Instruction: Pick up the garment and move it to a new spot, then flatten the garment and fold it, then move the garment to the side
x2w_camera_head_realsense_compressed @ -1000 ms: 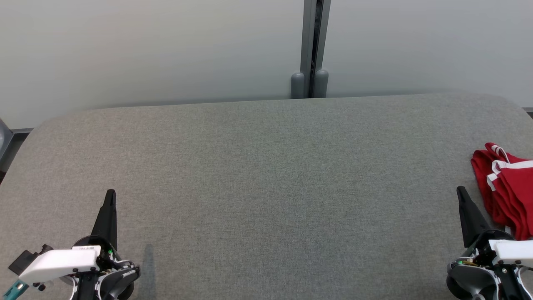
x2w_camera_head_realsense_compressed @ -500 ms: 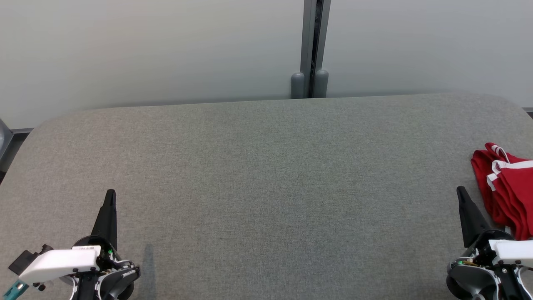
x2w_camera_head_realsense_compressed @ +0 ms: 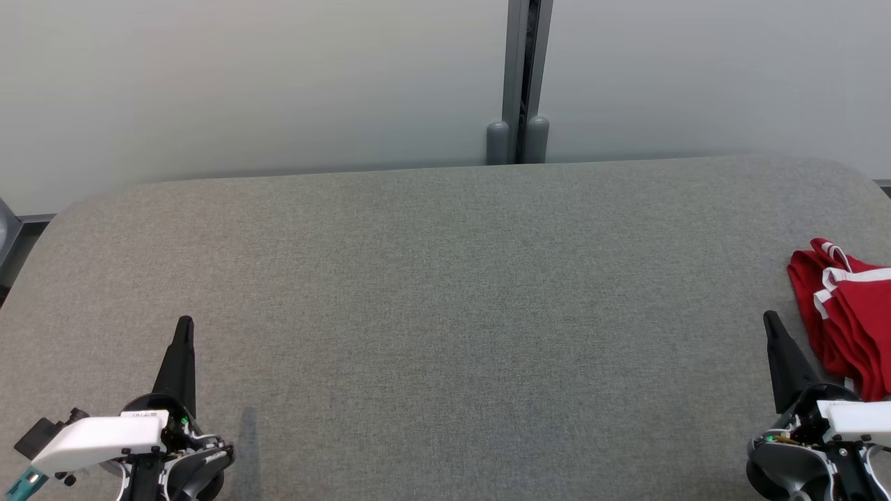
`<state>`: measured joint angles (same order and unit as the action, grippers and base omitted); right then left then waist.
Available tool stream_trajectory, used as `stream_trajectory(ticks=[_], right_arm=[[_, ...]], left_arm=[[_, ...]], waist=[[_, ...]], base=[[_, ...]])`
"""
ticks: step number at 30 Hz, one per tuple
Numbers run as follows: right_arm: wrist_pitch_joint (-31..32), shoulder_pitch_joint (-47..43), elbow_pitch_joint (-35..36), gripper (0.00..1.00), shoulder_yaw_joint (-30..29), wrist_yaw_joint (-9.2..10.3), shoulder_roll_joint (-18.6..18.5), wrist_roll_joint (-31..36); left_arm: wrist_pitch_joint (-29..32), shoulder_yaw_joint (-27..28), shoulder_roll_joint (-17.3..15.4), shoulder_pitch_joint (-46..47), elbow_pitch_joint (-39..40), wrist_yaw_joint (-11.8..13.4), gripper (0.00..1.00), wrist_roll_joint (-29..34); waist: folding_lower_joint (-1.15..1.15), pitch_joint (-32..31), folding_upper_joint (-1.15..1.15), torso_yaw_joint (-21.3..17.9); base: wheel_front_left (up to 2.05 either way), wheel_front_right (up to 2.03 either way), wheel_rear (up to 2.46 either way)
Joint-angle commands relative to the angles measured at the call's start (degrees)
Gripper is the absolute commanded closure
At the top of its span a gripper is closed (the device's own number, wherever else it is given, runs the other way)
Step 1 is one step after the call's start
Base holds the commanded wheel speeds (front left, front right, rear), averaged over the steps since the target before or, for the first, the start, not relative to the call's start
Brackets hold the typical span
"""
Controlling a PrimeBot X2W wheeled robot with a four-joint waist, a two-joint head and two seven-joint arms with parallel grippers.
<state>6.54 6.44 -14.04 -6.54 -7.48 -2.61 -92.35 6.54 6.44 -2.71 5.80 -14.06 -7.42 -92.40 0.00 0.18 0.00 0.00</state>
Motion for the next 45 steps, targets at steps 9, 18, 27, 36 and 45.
stream_trajectory(ticks=[9,18,27,36,45], right_arm=[[0.2,-0.5,0.23,1.0,-0.08,-0.02,-0.51,-0.14],[0.2,-0.5,0.23,1.0,-0.08,-0.02,-0.51,-0.14],[0.19,-0.5,0.23,1.0,-0.08,-0.02,-0.51,-0.14],[0.19,-0.5,0.23,1.0,-0.08,-0.02,-0.51,-0.14],[0.19,-0.5,0.23,1.0,-0.07,-0.02,-0.51,-0.14]], left_arm=[[0.17,0.2,-0.33,0.8,0.15,-0.22,1.0,-0.07],[0.17,0.2,-0.33,0.8,0.15,-0.22,1.0,-0.07],[0.17,0.2,-0.33,0.8,0.15,-0.22,1.0,-0.06],[0.17,0.2,-0.33,0.8,0.16,-0.22,1.0,-0.07],[0.17,0.2,-0.33,0.8,0.16,-0.22,1.0,-0.06]], waist=[[0.0,0.0,0.0,0.0],[0.0,0.0,0.0,0.0],[0.0,0.0,0.0,0.0],[0.0,0.0,0.0,0.0],[0.0,0.0,0.0,0.0]], base=[[0.0,0.0,0.0],[0.0,0.0,0.0],[0.0,0.0,0.0],[0.0,0.0,0.0],[0.0,0.0,0.0]])
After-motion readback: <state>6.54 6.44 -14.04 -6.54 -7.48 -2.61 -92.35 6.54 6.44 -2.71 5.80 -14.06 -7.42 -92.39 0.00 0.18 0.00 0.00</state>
